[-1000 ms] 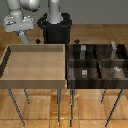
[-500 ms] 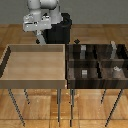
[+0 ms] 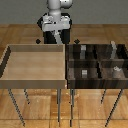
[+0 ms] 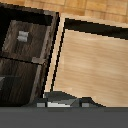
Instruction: Place the milk carton into the appropriate compartment.
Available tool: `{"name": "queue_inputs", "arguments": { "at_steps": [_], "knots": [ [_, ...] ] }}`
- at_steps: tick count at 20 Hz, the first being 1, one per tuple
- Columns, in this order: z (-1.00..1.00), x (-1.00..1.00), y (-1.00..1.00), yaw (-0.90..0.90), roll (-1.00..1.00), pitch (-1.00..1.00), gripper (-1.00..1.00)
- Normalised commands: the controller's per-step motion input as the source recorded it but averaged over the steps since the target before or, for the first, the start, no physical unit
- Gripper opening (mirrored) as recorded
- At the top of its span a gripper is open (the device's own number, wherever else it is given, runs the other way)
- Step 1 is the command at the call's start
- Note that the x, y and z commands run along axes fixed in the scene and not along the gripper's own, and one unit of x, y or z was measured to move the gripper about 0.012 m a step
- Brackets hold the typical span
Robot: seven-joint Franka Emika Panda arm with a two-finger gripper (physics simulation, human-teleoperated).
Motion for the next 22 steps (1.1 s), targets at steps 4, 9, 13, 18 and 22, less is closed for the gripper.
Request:
{"name": "queue_inputs", "arguments": {
  "at_steps": [4, 9, 13, 18, 22],
  "knots": [
    [0.00, 0.00, 1.00, 0.00, 0.00, 0.00, -1.00],
    [0.00, 0.00, 1.00, 0.00, 0.00, 0.00, -1.00],
    [0.00, -0.12, 1.00, 0.00, 0.00, 0.00, -1.00],
    [-0.20, -0.40, 0.00, 0.00, 0.00, 0.00, -1.00],
    [-1.00, 0.00, 0.00, 0.00, 0.00, 0.00, -1.00]
  ]
}}
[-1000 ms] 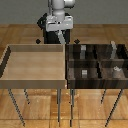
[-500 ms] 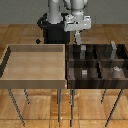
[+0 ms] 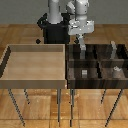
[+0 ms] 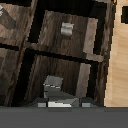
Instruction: Place the milk carton into the appropriate compartment.
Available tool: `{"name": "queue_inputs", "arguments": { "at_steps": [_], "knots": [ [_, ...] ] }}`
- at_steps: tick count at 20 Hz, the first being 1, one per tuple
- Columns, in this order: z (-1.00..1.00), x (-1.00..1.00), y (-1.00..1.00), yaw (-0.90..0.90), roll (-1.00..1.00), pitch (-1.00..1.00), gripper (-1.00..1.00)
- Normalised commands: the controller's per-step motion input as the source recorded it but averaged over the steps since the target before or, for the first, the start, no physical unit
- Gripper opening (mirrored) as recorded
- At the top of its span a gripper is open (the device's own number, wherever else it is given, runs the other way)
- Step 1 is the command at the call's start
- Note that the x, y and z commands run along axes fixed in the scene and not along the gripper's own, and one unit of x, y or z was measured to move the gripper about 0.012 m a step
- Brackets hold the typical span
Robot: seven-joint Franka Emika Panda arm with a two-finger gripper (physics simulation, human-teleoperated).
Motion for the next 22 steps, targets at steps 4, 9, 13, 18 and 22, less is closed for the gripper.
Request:
{"name": "queue_inputs", "arguments": {
  "at_steps": [4, 9, 13, 18, 22],
  "knots": [
    [-1.00, 0.00, 0.00, 0.00, 0.00, 0.00, -1.00],
    [0.00, 0.00, 0.00, 0.00, 0.00, 0.00, 1.00],
    [0.00, 0.00, 0.00, 0.00, 0.00, 0.00, 1.00],
    [0.00, 0.00, 0.00, 0.00, 0.00, 0.00, 1.00],
    [0.00, 0.00, 0.00, 0.00, 0.00, 0.00, 1.00]
  ]
}}
